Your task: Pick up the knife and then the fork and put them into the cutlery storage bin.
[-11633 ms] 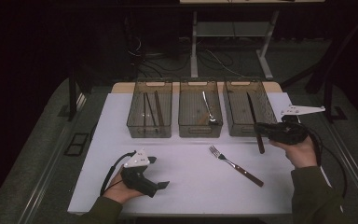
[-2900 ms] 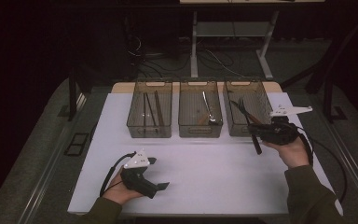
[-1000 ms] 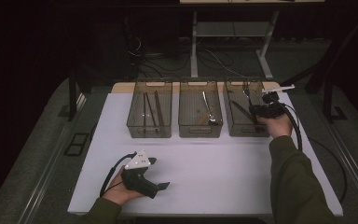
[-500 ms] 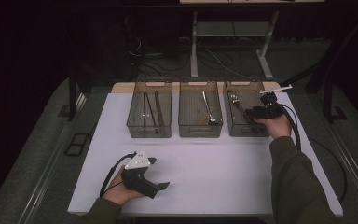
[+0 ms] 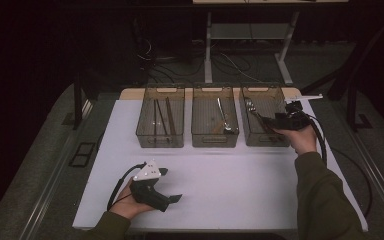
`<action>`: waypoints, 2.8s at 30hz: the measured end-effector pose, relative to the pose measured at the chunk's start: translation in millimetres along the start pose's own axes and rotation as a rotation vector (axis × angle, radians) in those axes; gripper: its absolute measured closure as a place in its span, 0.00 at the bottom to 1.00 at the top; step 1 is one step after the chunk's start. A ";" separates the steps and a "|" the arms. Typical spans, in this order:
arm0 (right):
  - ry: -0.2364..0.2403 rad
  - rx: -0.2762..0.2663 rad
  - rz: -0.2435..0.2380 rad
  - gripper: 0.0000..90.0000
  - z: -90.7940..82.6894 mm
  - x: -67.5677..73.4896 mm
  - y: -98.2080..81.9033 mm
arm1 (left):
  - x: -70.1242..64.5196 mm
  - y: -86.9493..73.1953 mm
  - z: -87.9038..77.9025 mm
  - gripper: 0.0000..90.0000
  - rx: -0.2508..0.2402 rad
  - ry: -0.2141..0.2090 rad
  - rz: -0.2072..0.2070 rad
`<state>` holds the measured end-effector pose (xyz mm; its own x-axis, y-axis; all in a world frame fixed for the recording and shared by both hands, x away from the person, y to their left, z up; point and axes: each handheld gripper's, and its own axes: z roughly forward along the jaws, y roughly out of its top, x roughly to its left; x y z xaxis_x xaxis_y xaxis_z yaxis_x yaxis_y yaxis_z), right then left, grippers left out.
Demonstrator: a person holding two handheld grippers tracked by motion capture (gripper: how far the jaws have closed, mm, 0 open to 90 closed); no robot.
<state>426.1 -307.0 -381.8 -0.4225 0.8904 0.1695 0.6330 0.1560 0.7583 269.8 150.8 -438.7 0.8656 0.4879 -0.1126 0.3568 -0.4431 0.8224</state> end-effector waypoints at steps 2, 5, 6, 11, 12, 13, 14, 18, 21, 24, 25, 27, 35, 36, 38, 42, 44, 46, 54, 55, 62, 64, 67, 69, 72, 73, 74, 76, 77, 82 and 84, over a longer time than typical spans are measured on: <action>0.012 -0.006 -0.015 0.35 -4.1 3.3 -2.1 | 0.6 0.5 0.3 0.00 -0.002 -0.002 -0.001; 0.027 -0.021 -0.026 0.32 -10.2 8.1 -5.1 | 2.9 1.2 0.2 0.00 -0.002 0.003 0.001; 0.039 -0.025 -0.028 0.31 -12.3 9.7 -6.3 | 3.2 1.4 0.0 0.00 -0.004 0.006 -0.001; 0.055 -0.047 -0.051 0.26 -21.8 19.2 -13.0 | 4.5 1.4 0.4 0.00 -0.011 0.013 -0.003; 0.057 -0.052 -0.055 0.24 -23.3 21.3 -14.4 | 4.5 1.5 0.6 0.00 -0.010 0.015 -0.002; 0.062 -0.058 -0.064 0.22 -24.9 23.9 -16.1 | 4.5 1.7 0.9 0.00 -0.010 0.015 -0.001; 0.068 -0.061 -0.066 0.22 -26.6 26.2 -17.7 | 4.0 1.6 1.0 0.00 -0.012 0.016 -0.007; 0.095 -0.094 -0.073 0.20 -31.5 35.4 -26.5 | 3.5 1.1 0.9 0.00 -0.005 0.019 -0.007; 0.102 -0.099 -0.099 0.18 -33.2 44.0 -33.7 | 2.9 0.8 0.7 0.00 -0.006 0.018 -0.007; 0.109 -0.101 -0.124 0.18 -34.8 52.3 -40.9 | 2.1 0.6 0.6 0.00 -0.006 0.017 -0.008; 0.113 -0.103 -0.131 0.18 -35.6 55.0 -43.6 | 2.2 0.4 0.3 0.00 -0.005 0.017 -0.006; 0.129 -0.109 -0.139 0.18 -36.9 59.6 -48.2 | 2.2 0.1 0.1 0.00 -0.004 0.017 -0.007; 0.171 -0.112 -0.192 0.18 -42.6 76.0 -69.2 | 0.6 -0.3 -2.5 0.00 0.002 0.021 0.002; 0.177 -0.112 -0.197 0.18 -43.5 77.2 -73.3 | 0.6 -0.4 -2.6 0.00 0.004 0.021 0.005; 0.187 -0.111 -0.211 0.18 -45.4 78.4 -79.6 | 0.4 -0.2 -2.5 0.00 0.006 0.021 0.007; 0.196 -0.118 -0.206 0.18 -49.2 79.2 -91.9 | -0.2 -0.3 -2.6 0.00 0.007 0.019 0.010; 0.191 -0.116 -0.205 0.18 -50.7 80.0 -97.7 | -0.8 -0.3 -2.9 0.00 0.007 0.018 0.010; 0.199 -0.117 -0.198 0.18 -52.4 80.5 -103.1 | -1.1 -0.5 -2.9 0.00 0.005 0.017 0.008; 0.208 -0.107 -0.193 0.18 -57.0 82.6 -122.1 | -1.5 -0.3 -3.4 0.00 0.002 0.018 0.007; 0.211 -0.103 -0.194 0.18 -57.3 82.7 -124.2 | -1.5 -0.3 -3.3 0.00 0.002 0.018 0.006; 0.221 -0.086 -0.199 0.18 -59.0 83.1 -137.2 | -1.4 -0.4 -3.6 0.00 0.003 0.018 0.007; 0.221 -0.077 -0.205 0.18 -59.1 82.8 -140.1 | -1.3 -0.4 -3.6 0.00 0.003 0.019 0.008; 0.218 -0.074 -0.201 0.18 -59.4 81.0 -143.2 | -1.5 -0.4 -3.7 0.00 0.004 0.019 0.008; 0.220 -0.074 -0.197 0.18 -59.2 79.8 -144.8 | -1.5 -0.4 -3.7 0.00 0.002 0.019 0.007; 0.223 -0.066 -0.196 0.18 -59.6 78.6 -148.3 | -1.3 -0.4 -4.0 0.00 0.002 0.020 0.007; 0.222 -0.061 -0.201 0.18 -60.1 78.4 -149.6 | -1.3 -0.5 -4.1 0.00 0.002 0.020 0.007; 0.221 -0.058 -0.205 0.18 -60.4 78.1 -151.1 | -1.3 -0.5 -4.1 0.00 0.002 0.020 0.006; 0.214 -0.047 -0.214 0.18 -61.1 77.5 -153.4 | -1.4 -0.4 -4.1 0.00 0.003 0.020 0.008; 0.208 -0.044 -0.214 0.18 -61.3 77.4 -154.0 | -1.6 -0.4 -4.0 0.00 0.003 0.020 0.008; 0.201 -0.048 -0.225 0.18 -60.7 77.6 -154.0 | -1.6 -0.4 -4.1 0.00 0.005 0.021 0.010; 0.197 -0.044 -0.232 0.18 -60.5 77.5 -154.1 | -1.3 -0.5 -3.6 0.00 0.005 0.020 0.008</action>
